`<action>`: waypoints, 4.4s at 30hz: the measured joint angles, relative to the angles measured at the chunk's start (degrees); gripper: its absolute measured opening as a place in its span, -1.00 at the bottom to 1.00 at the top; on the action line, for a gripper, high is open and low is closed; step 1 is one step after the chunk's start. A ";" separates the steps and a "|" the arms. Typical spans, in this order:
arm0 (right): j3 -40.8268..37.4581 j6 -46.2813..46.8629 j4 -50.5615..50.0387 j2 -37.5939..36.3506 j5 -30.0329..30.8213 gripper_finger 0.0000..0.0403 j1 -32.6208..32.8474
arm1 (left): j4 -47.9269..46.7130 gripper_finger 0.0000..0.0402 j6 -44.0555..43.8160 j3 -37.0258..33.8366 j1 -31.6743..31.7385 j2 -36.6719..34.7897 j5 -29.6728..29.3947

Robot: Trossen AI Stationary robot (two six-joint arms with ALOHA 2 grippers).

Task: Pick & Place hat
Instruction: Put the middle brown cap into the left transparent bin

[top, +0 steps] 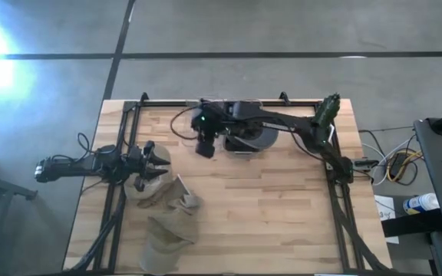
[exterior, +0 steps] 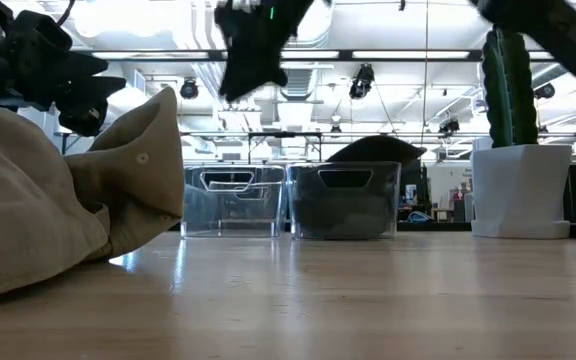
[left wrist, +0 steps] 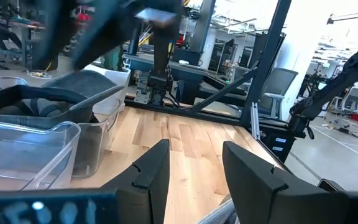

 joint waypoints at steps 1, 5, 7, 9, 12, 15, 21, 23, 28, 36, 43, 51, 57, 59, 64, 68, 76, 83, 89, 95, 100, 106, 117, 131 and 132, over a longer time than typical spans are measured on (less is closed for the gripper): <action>0.00 0.99 -0.92 -1.01 -0.11 -0.37 1.27 | 0.00 -0.29 0.00 0.00 0.00 0.00 0.00; -0.02 8.09 -5.45 -2.96 -2.30 -0.37 6.69 | -0.02 -0.29 0.00 0.00 -0.01 0.00 0.00; -0.08 12.59 -7.33 -3.20 -3.65 -0.37 9.06 | 0.18 -0.29 0.00 0.00 0.00 0.00 0.03; -0.30 16.06 -8.17 -3.20 -3.77 -0.37 11.17 | 1.32 -0.29 -0.93 0.00 -0.02 0.00 0.20; -0.62 21.94 -6.87 -2.21 -3.75 -0.37 13.50 | 6.04 -0.29 -15.15 0.00 0.00 0.00 1.05; -0.82 29.11 -4.17 0.50 -3.72 -0.37 14.47 | 9.18 -0.29 -36.49 0.00 0.00 0.00 0.85; -0.90 35.98 7.55 7.12 -3.50 -0.37 14.93 | 9.80 -0.29 -53.08 0.00 0.00 0.00 3.65; -0.90 36.08 6.99 8.63 -2.22 -0.37 15.03 | 10.52 -0.29 -53.20 0.09 -0.05 0.00 6.68; -0.83 36.43 6.45 10.92 -1.00 -0.37 14.84 | 10.65 -0.29 -52.32 1.66 -0.39 0.00 11.46; -0.57 39.89 6.81 11.14 0.64 -0.37 14.90 | 9.66 -0.29 -51.08 1.99 -0.39 0.00 12.54; -0.13 40.57 7.59 7.62 0.50 -0.37 14.40 | 9.61 -0.29 -49.91 2.00 -0.39 0.00 12.61; -0.42 43.06 11.21 10.52 -4.14 -0.37 14.73 | 9.50 -0.29 -49.07 2.10 -0.37 0.00 12.57; -0.98 43.58 11.93 10.50 -4.31 -0.37 14.99 | 8.61 -0.29 -48.94 2.12 -0.38 0.00 12.52; -1.99 43.60 12.91 10.50 -4.32 -0.37 15.02 | 8.59 -0.29 -48.66 2.14 -0.37 0.00 12.50; -5.03 45.66 15.30 10.50 -4.55 -0.30 15.32 | 8.41 -0.29 -48.65 2.16 -0.38 0.00 12.46; -8.98 45.94 17.27 10.46 -4.03 -0.22 15.29 | 8.28 -0.29 -48.63 2.19 -0.39 0.00 12.46; -14.87 45.94 24.82 10.52 -2.61 -0.27 15.03 | 8.31 -0.29 -48.63 2.19 -0.37 0.00 12.44; -16.17 45.38 25.10 10.21 -1.19 -0.88 14.53 | 8.35 -0.29 -49.12 2.21 -0.37 0.00 12.44; -10.34 38.91 10.15 7.65 -0.57 -0.92 14.81 | 8.48 -0.29 -50.07 2.21 -0.37 0.00 12.46; -6.80 37.24 -3.09 0.37 9.71 -0.93 15.21 | 8.46 -0.29 -49.79 2.21 -0.39 0.00 12.46; -6.97 42.07 -2.86 -7.35 30.14 -0.93 15.09 | 8.36 -0.29 -49.77 2.21 -0.39 0.00 12.46; -7.10 42.78 -2.87 -9.14 42.18 -0.93 11.09 | 8.29 -0.29 -49.75 2.21 -0.39 0.00 12.44; -7.28 39.75 -2.98 -2.00 37.70 -0.93 -0.16 | 8.46 -0.29 -51.19 2.21 -0.38 0.01 12.39; 0.11 34.58 9.44 -3.77 51.84 -0.94 -1.53 | 8.35 -0.29 -51.28 2.21 -0.37 0.00 12.00; 0.05 33.13 9.85 -3.70 51.66 -0.94 -1.54 | 8.35 -0.29 -51.28 2.21 -0.37 0.02 12.00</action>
